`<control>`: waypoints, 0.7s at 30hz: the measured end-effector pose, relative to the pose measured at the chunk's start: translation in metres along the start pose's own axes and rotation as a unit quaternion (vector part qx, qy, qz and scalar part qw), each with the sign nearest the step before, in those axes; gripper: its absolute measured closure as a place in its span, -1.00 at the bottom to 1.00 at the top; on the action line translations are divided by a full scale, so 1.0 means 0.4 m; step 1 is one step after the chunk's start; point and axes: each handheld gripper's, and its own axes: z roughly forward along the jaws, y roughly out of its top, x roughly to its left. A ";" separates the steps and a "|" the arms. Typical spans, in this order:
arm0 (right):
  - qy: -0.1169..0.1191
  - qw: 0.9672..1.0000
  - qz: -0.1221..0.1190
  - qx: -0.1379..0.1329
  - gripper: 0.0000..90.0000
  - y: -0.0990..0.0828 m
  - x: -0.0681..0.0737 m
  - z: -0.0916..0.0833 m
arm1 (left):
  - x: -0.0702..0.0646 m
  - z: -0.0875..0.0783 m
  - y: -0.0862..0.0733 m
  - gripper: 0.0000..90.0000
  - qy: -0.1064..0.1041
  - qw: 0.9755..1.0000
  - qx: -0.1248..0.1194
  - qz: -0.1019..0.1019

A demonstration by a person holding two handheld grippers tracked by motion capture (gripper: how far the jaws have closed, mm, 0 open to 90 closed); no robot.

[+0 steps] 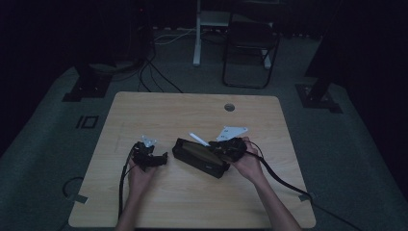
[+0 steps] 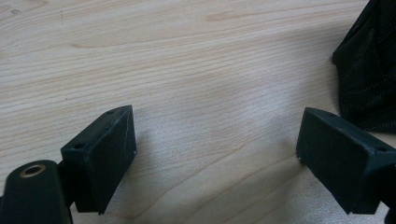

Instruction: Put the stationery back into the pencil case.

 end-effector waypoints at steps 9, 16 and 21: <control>0.004 1.000 0.000 0.003 0.76 -0.003 0.004 0.009 | 0.000 0.000 0.000 -0.73 0.000 1.000 0.000 0.000; 0.006 1.000 0.001 0.005 0.76 -0.005 0.007 0.015 | 0.000 0.000 0.000 -0.73 0.000 1.000 0.001 0.000; 0.007 1.000 0.001 0.005 0.76 -0.005 0.008 0.017 | 0.000 0.000 0.000 -0.73 0.000 1.000 0.001 0.000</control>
